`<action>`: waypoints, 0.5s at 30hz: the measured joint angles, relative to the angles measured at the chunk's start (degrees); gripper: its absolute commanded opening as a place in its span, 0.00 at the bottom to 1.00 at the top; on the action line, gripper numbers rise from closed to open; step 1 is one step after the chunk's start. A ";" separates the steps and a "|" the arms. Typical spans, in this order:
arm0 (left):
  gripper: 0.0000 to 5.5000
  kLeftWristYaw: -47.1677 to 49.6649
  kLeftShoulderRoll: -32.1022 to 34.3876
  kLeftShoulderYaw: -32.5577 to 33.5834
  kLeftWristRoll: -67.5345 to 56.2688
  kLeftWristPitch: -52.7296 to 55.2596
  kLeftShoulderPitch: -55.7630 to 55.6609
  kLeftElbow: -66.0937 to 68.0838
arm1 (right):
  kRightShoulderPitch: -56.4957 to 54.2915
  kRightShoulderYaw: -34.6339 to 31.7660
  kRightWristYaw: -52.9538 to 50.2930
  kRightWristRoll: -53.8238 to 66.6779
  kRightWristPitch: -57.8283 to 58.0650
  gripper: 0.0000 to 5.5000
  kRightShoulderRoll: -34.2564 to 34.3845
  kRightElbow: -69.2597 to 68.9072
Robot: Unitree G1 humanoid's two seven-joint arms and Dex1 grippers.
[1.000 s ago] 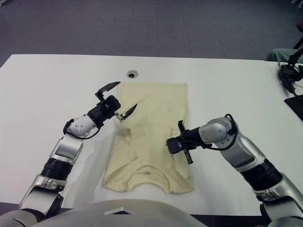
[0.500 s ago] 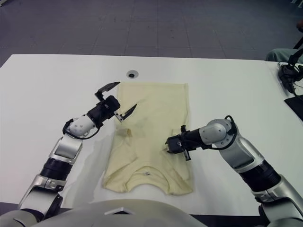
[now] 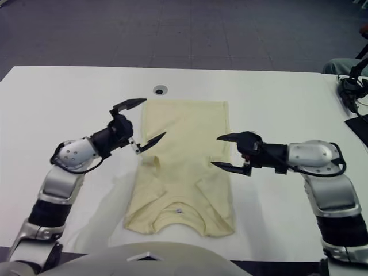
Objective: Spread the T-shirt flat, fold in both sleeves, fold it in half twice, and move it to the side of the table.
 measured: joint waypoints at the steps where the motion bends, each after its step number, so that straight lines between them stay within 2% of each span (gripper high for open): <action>1: 0.98 -1.70 2.62 0.69 -0.22 0.08 2.51 -1.39 | 2.38 -1.14 -0.11 -0.18 -0.02 0.82 -0.44 -0.89; 5: 0.98 -8.07 12.45 6.58 -0.97 -0.62 16.99 -12.15 | 17.32 -5.71 -3.55 -4.93 -0.62 0.92 -1.42 -11.96; 8: 0.98 -9.94 15.99 10.02 0.19 -1.99 26.96 -19.50 | 27.69 -7.63 -5.58 -9.25 -0.94 0.98 -1.32 -21.12; 15: 0.98 -8.75 16.16 17.92 6.73 -1.48 46.90 -32.83 | 45.57 -7.76 -8.21 -20.29 -7.40 0.98 0.41 -29.09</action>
